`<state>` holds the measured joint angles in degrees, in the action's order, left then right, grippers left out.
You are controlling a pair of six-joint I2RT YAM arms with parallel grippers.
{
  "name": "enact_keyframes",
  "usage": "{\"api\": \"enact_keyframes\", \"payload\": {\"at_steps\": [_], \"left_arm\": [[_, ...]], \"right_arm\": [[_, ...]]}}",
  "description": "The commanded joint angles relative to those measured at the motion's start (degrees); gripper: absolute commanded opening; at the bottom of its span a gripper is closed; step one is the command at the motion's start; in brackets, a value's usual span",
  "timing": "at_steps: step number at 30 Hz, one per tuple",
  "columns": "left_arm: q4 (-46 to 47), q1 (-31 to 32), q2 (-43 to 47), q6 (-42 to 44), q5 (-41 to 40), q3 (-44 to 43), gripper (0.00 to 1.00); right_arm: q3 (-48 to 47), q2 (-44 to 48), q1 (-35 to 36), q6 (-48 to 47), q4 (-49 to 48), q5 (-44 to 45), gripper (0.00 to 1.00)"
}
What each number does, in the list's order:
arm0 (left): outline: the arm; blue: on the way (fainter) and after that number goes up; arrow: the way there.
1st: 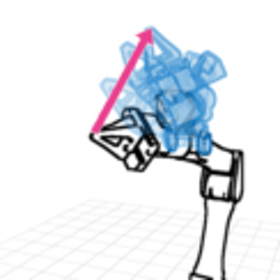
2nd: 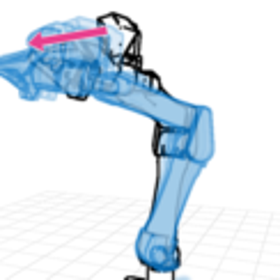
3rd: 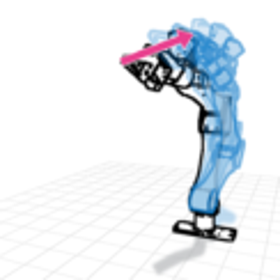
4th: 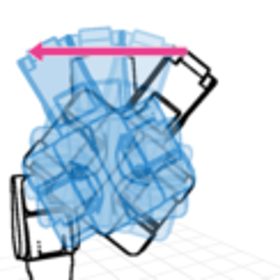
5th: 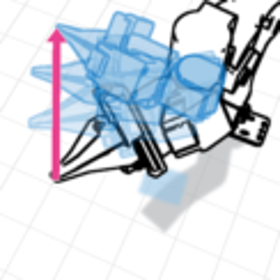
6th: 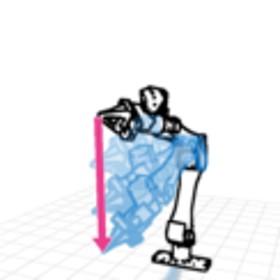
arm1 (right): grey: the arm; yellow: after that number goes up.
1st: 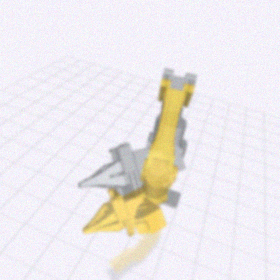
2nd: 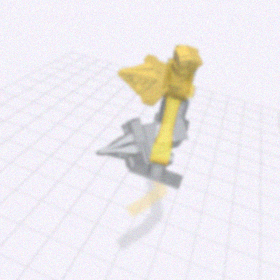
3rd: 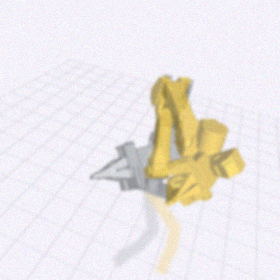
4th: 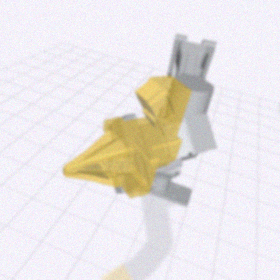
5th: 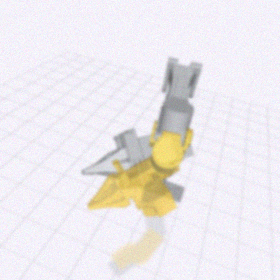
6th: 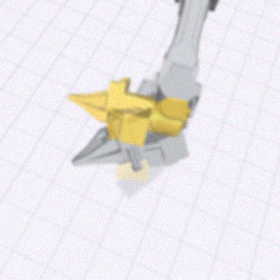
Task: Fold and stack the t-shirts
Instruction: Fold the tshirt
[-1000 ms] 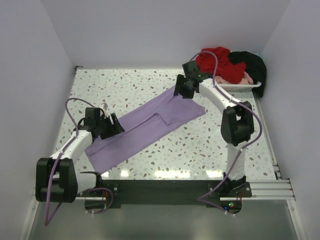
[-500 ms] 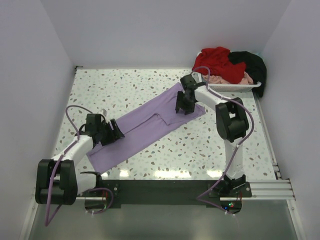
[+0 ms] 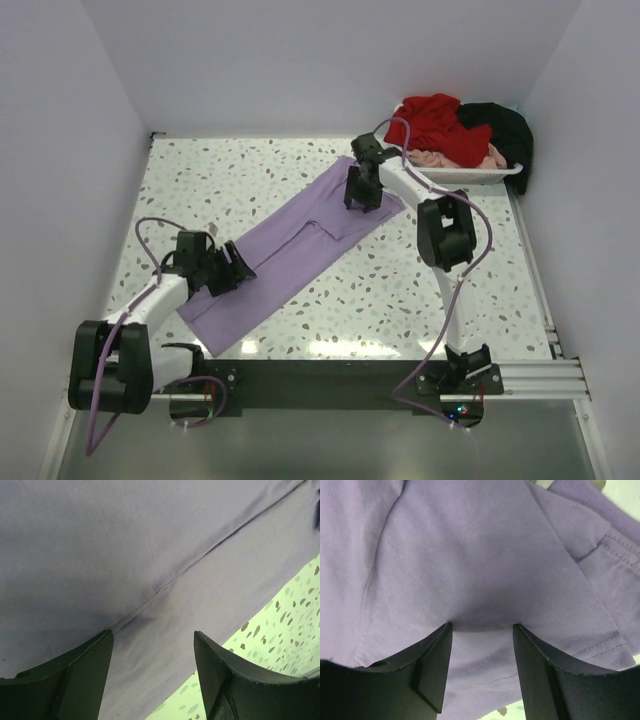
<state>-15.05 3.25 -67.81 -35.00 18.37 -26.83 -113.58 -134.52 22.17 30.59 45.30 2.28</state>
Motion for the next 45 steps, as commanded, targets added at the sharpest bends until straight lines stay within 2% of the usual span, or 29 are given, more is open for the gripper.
{"api": "enact_keyframes", "payload": {"at_steps": [1,11,14,19,24,28,31,34,37,41,45], "left_arm": [[-2.09,1.93,0.75,-3.83,2.11,1.25,0.70],[-0.08,6.24,1.10,-8.15,8.43,1.87,0.71],[1.68,9.84,-1.35,-9.73,11.25,1.96,0.71],[0.99,15.11,-5.22,-8.42,10.37,-2.95,0.71],[-4.28,16.53,-2.95,-6.05,6.34,-8.58,0.72],[-8.32,16.62,0.48,-3.94,0.20,-14.03,0.72],[-12.10,16.53,1.19,-1.22,-4.37,-15.44,0.72],[-14.92,16.53,2.94,-0.68,-8.25,-14.66,0.73],[-15.27,16.53,4.62,-0.86,-11.41,-12.38,0.72],[-15.37,16.53,3.83,-0.85,-11.52,-10.35,0.71],[-11.15,16.53,4.18,-1.73,-8.97,-5.62,0.71]], "right_arm": [[-4.09,-5.31,-0.73,0.35,2.95,3.25,0.56],[-16.57,-11.38,-3.01,1.14,4.89,1.41,0.56],[-18.60,-11.38,-3.28,0.96,4.71,1.32,0.56],[-19.57,-10.59,-3.63,1.32,3.92,-0.35,0.57],[-16.77,-6.73,-3.63,0.79,1.82,-2.20,0.57],[-11.41,-0.49,-3.63,-1.23,-4.76,-6.94,0.57],[-12.36,1.80,-3.63,-2.55,-3.74,-8.00,0.58],[-12.63,3.56,-3.28,-2.90,-1.80,-8.87,0.58],[-5.29,7.16,-2.66,-2.12,-3.19,-9.05,0.58],[4.30,10.94,-1.70,-0.54,-6.18,-9.67,0.58],[10.91,12.00,-1.34,0.17,-8.99,-10.11,0.57]]}}
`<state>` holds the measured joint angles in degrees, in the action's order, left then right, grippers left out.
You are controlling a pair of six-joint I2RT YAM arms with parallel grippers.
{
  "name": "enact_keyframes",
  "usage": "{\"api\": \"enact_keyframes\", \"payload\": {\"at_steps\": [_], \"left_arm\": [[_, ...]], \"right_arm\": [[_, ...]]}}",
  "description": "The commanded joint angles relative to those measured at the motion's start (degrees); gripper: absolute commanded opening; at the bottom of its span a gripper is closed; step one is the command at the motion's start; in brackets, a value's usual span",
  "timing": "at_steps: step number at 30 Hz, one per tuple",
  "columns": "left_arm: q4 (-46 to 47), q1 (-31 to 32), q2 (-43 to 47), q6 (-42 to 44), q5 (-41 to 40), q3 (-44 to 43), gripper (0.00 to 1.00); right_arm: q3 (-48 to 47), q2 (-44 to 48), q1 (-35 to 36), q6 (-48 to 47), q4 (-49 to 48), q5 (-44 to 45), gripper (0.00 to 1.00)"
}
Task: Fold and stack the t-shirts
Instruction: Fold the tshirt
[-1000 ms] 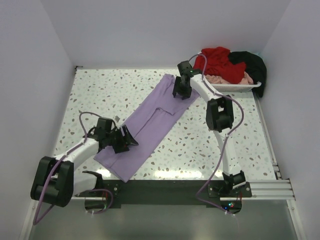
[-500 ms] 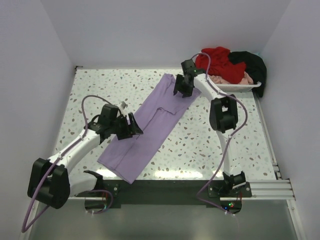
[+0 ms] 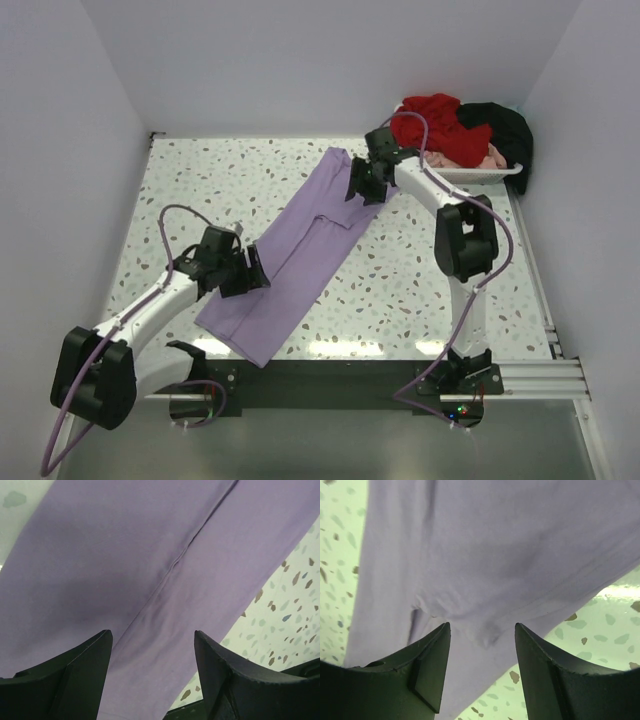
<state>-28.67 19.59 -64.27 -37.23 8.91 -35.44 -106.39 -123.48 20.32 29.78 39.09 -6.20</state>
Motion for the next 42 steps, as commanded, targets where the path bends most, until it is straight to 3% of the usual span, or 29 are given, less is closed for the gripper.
{"api": "enact_keyframes", "payload": {"at_steps": [1,9,13,21,31,42], "left_arm": [[3.17,0.18,0.55,0.23,1.63,3.79,0.71],[6.25,0.27,-1.29,-2.49,5.76,7.66,0.70],[9.58,0.88,-2.17,-4.60,8.14,9.95,0.68],[14.42,7.99,-4.19,-12.42,7.97,11.10,0.66],[19.16,17.49,-11.48,-20.33,5.07,3.19,0.66],[26.56,26.63,-29.41,-23.76,8.76,-10.25,0.66]], "right_arm": [[4.95,0.53,0.43,0.98,-2.97,-1.54,0.57],[3.21,-5.36,0.51,0.54,-0.25,1.45,0.57],[-2.04,-9.93,0.25,0.72,2.91,3.64,0.57],[-11.12,-17.84,-0.80,0.63,7.14,5.41,0.56],[-25.34,-24.78,-2.30,-0.16,10.13,4.97,0.56],[-30.19,-27.25,-3.44,0.28,7.93,2.59,0.58]]}}
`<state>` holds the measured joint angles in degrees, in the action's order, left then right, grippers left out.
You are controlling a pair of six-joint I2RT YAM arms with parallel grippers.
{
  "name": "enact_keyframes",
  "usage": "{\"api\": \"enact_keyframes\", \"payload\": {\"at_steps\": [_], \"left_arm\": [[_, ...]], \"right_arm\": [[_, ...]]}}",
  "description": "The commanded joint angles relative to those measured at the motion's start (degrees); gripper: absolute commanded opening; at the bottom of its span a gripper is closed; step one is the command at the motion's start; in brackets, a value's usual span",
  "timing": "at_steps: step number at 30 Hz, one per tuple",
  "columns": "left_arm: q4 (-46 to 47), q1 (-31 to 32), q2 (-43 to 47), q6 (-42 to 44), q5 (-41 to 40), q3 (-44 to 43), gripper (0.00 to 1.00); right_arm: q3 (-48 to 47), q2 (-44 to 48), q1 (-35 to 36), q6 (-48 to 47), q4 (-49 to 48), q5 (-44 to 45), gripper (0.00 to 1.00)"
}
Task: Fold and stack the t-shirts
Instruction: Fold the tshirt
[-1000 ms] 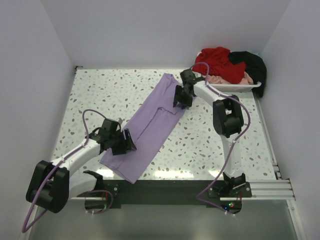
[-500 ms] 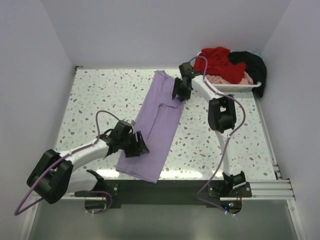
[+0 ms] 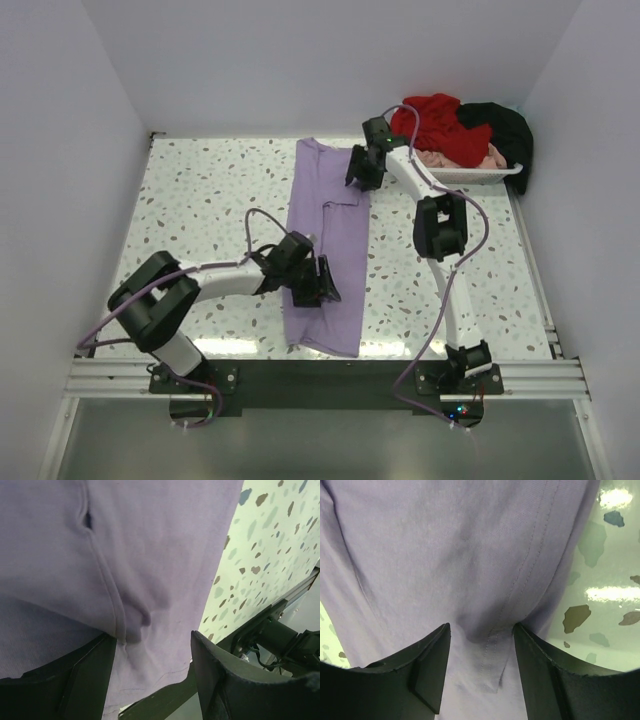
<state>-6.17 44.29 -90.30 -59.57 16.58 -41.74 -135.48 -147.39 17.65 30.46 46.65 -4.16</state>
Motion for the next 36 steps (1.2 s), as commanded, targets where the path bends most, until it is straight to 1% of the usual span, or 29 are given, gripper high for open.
{"api": "enact_keyframes", "payload": {"at_steps": [1,3,7,15,19,20,22,23,24,26,27,29,30,31,32,33,34,35,36], "left_arm": [[3.98,2.81,-4.26,-1.34,1.17,-5.79,0.66],[3.63,3.60,-6.02,-0.99,1.18,-7.21,0.66],[1.43,4.05,-5.85,-0.72,0.13,-7.75,0.66],[-5.50,4.05,1.61,0.68,-5.32,-9.76,0.68],[-8.94,4.05,7.14,2.44,-8.75,-10.73,0.70],[-9.64,4.05,8.11,3.05,-10.58,-10.65,0.70],[-12.80,4.13,10.66,4.63,-13.05,-10.39,0.70],[-14.03,4.05,11.54,6.29,-14.28,-10.30,0.70],[-16.48,4.05,12.33,7.09,-16.38,-9.95,0.70],[-18.34,4.13,15.23,8.94,-18.94,-7.84,0.70],[-19.65,4.13,16.29,9.38,-20.60,-6.88,0.70],[-20.71,4.05,19.89,9.65,-22.28,-3.10,0.69],[-21.15,4.05,21.21,9.65,-22.55,-1.70,0.69],[-21.25,4.13,23.66,8.78,-22.73,1.36,0.69],[-21.33,4.13,24.90,8.16,-22.73,2.96,0.68],[-20.73,4.05,26.30,7.37,-22.56,4.46,0.68],[-20.11,4.05,28.67,5.97,-22.21,7.52,0.68],[-19.58,4.13,29.65,5.26,-21.94,8.85,0.67],[-19.06,4.22,30.44,4.56,-21.94,10.00,0.67]], "right_arm": [[-1.28,-3.43,-0.95,-0.31,0.28,0.21,0.58],[-1.71,-3.34,-1.04,-0.40,0.02,0.03,0.58],[-1.28,-2.20,-1.21,-1.01,-0.33,-0.93,0.59],[3.11,4.91,-1.13,-2.95,-1.74,-3.74,0.59],[6.71,11.94,-1.04,-4.18,-2.53,-3.84,0.59],[8.03,16.04,-1.04,-4.53,-3.75,-3.75,0.59],[12.51,20.19,-0.86,-4.88,-4.64,-3.40,0.59],[14.00,24.65,-0.69,-4.97,-4.82,-3.48,0.59],[17.41,26.70,-0.51,-4.97,-4.56,-3.31,0.59],[22.08,31.62,0.19,-4.45,-4.03,-2.52,0.59],[28.10,36.60,1.06,-3.57,-4.03,-2.34,0.59],[35.34,41.46,2.73,-2.69,-4.81,-1.73,0.59],[42.94,46.79,5.09,-1.64,-5.17,-1.03,0.59],[46.93,49.02,6.42,-0.93,-5.78,-0.33,0.59],[54.54,51.57,7.91,-0.14,-6.92,-0.14,0.59],[58.19,53.51,10.88,1.78,-7.19,0.29,0.59],[61.62,57.35,12.39,3.19,-7.45,0.64,0.58],[64.96,59.13,13.89,4.42,-8.06,1.61,0.58],[71.34,60.80,17.12,7.05,-8.59,2.05,0.57]]}}
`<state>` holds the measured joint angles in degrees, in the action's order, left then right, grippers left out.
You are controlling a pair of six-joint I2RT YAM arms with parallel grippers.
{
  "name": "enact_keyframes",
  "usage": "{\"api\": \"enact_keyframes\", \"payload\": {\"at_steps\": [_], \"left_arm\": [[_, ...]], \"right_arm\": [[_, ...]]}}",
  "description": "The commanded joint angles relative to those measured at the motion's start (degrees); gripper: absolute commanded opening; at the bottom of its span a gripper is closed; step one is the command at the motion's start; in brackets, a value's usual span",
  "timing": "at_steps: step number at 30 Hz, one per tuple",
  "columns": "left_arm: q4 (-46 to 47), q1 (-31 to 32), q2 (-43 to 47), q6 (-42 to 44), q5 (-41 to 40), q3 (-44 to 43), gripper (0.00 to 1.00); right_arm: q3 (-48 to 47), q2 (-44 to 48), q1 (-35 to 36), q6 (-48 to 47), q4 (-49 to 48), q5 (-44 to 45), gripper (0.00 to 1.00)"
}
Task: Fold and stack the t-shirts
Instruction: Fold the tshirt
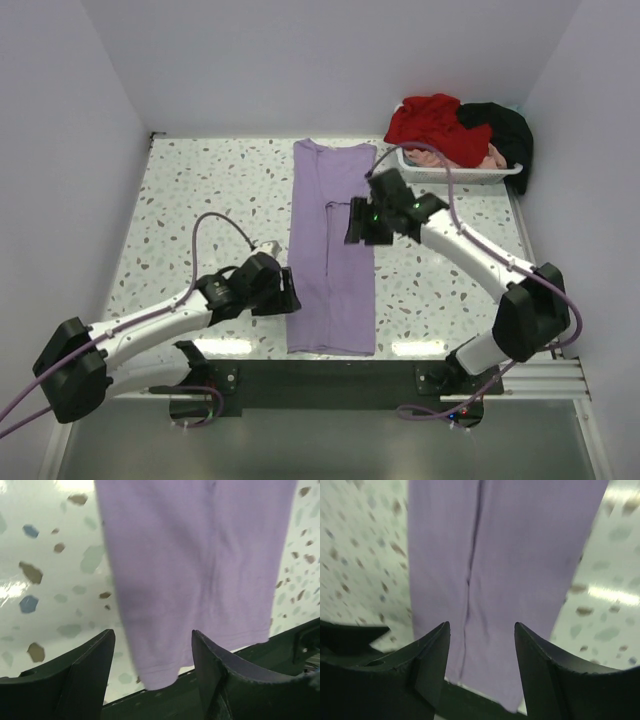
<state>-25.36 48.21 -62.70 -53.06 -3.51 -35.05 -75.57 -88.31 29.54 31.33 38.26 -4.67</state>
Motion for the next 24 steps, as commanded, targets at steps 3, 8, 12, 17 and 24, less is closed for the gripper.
{"api": "enact_keyframes", "payload": {"at_steps": [3,8,12,17,24], "left_arm": [[-0.03,0.66,4.60,-4.07,-2.29,6.21,0.67],[0.84,3.29,5.57,-6.26,-2.82,8.59,0.66],[1.02,6.45,5.74,-8.11,-3.26,9.56,0.66],[1.02,8.57,6.10,-9.96,-3.35,10.88,0.66],[0.67,9.36,6.71,-10.05,-3.35,11.58,0.66]], "right_arm": [[21.65,8.14,10.95,11.53,-2.05,4.22,0.57],[31.07,16.49,18.08,17.70,-0.03,7.65,0.57],[35.75,22.12,20.91,22.89,1.99,9.59,0.55],[40.49,26.96,24.15,27.98,2.17,10.20,0.50],[41.91,25.48,27.50,30.80,-0.20,10.03,0.45]]}}
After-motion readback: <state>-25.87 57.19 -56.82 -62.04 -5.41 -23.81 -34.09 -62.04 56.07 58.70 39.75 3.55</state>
